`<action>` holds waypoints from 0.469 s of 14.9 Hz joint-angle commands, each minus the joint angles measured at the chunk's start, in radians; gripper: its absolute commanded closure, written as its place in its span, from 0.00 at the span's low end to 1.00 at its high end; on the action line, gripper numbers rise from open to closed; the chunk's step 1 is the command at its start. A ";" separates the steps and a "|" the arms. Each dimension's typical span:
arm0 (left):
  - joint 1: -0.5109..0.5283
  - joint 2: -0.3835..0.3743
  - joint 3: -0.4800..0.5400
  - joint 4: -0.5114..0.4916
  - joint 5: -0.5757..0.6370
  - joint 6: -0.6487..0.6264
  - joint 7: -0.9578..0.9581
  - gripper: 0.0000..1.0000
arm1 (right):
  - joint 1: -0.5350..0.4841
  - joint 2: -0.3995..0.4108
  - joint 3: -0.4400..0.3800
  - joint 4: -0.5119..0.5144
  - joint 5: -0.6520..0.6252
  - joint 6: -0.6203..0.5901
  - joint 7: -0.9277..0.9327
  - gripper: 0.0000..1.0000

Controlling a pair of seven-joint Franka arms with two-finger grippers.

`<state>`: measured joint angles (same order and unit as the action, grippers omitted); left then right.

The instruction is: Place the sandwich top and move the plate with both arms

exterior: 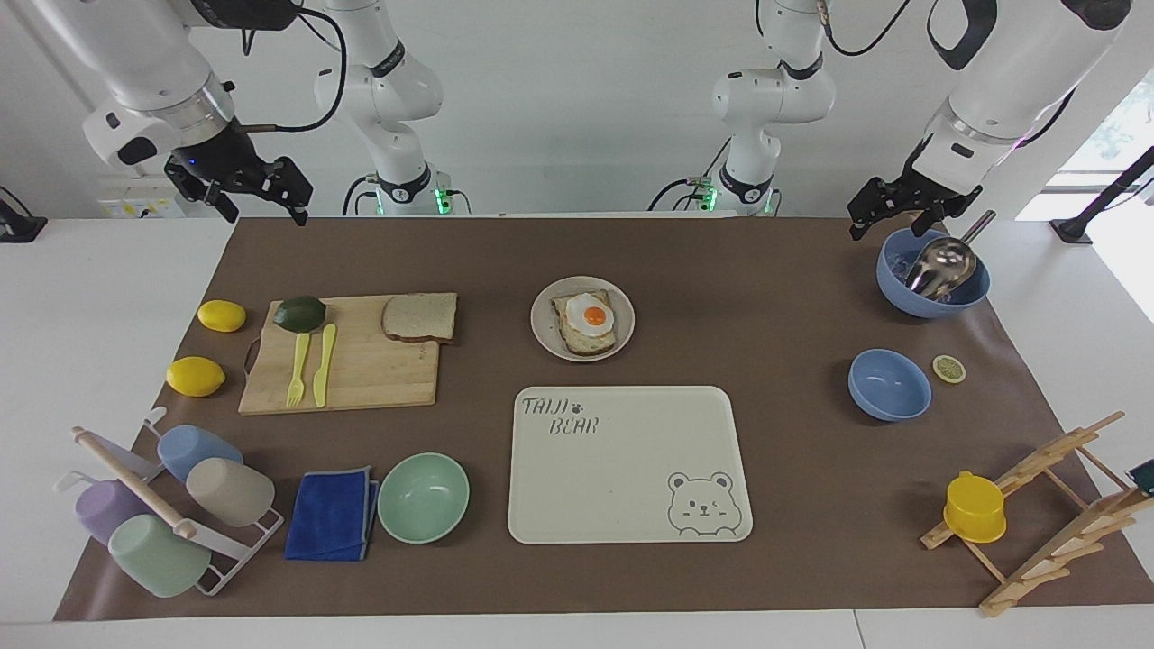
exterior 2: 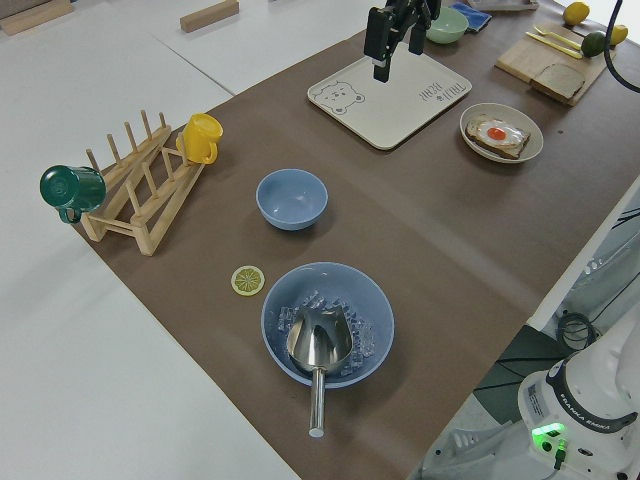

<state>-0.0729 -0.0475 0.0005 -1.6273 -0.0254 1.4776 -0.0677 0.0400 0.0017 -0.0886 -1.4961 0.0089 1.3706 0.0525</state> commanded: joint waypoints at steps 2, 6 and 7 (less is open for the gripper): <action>0.001 -0.017 0.004 -0.013 -0.008 0.000 0.003 0.00 | 0.005 0.011 -0.013 0.014 -0.007 -0.001 -0.011 0.00; 0.001 -0.017 0.004 -0.013 -0.008 0.000 0.003 0.00 | -0.008 0.001 -0.014 -0.007 -0.010 0.007 -0.016 0.00; -0.001 -0.017 0.004 -0.013 -0.008 0.000 0.003 0.00 | -0.018 -0.006 -0.014 -0.022 -0.009 0.010 -0.013 0.00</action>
<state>-0.0729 -0.0475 0.0005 -1.6273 -0.0254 1.4776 -0.0678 0.0399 0.0020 -0.1014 -1.4977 0.0089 1.3706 0.0525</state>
